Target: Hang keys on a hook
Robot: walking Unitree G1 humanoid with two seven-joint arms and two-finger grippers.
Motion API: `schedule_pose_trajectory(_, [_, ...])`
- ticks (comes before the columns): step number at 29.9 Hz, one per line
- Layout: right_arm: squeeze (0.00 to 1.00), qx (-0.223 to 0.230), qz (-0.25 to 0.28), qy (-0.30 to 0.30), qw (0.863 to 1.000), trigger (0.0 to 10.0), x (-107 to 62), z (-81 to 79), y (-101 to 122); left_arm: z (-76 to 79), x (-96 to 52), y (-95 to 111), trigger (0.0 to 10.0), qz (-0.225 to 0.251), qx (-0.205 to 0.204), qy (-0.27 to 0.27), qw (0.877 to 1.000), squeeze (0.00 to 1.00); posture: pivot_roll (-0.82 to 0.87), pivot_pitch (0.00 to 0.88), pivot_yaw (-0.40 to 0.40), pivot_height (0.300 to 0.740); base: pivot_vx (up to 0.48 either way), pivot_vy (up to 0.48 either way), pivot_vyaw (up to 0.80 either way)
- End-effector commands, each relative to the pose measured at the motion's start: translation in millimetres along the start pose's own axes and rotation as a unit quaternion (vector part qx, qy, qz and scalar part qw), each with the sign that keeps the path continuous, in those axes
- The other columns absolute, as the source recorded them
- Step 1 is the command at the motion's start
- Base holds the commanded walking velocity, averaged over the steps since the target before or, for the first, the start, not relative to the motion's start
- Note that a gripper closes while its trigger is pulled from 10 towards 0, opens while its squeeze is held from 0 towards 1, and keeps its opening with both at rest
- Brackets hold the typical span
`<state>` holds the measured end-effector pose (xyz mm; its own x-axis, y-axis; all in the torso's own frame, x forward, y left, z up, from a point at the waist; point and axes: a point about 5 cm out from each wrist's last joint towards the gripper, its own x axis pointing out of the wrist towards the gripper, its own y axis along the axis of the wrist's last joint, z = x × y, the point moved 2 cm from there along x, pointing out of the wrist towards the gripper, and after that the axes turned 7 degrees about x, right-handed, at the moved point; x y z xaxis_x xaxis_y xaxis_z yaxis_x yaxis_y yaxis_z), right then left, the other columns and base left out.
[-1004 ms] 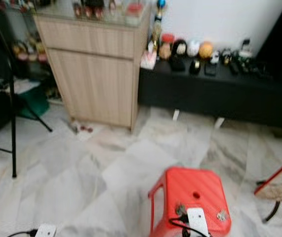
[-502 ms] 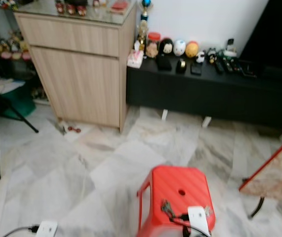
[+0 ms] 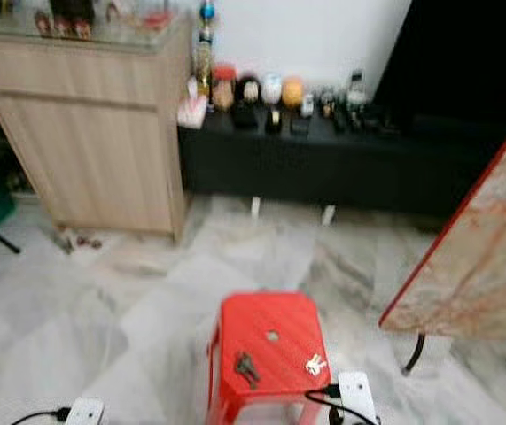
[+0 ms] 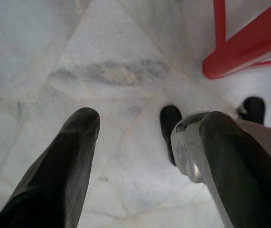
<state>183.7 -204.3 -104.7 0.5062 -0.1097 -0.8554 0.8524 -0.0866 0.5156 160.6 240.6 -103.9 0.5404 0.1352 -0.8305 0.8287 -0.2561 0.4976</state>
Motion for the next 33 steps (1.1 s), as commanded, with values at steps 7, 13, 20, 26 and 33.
schedule_pose_trajectory(7, [0.00,0.005,0.018,0.003,1.000,10.0,-0.5,1.0,2.1,2.7,-0.9,-5.7,10.0,-0.011,0.016,-0.003,1.000,0.00,0.10,0.000,-0.106,0.740,0.000,0.000,0.00])
schedule_pose_trajectory(13, [0.00,0.047,0.074,0.014,0.996,10.0,-2.2,-2.1,11.2,1.9,-1.2,-5.4,10.0,-0.005,0.017,-0.001,1.000,0.00,0.08,0.000,-0.092,0.740,0.000,0.000,0.00])
schedule_pose_trajectory(20, [0.00,0.097,0.178,0.005,0.979,10.0,-6.5,1.9,46.6,0.7,-1.8,-6.1,10.0,-0.001,0.020,0.000,1.000,0.00,0.07,0.000,-0.089,0.740,0.000,0.000,0.00])
schedule_pose_trajectory(26, [0.00,0.120,0.318,0.031,0.940,10.0,-21.7,6.5,124.2,263.4,-99.8,181.4,10.0,0.160,-0.151,0.023,0.975,0.00,0.07,0.000,-0.080,0.740,0.000,0.000,0.00])
schedule_pose_trajectory(33, [0.00,0.095,0.362,0.058,0.925,10.0,-30.8,-4.1,115.8,259.5,-99.0,185.5,10.0,0.164,-0.148,0.038,0.975,0.00,0.05,0.000,-0.059,0.740,0.000,0.000,0.00])
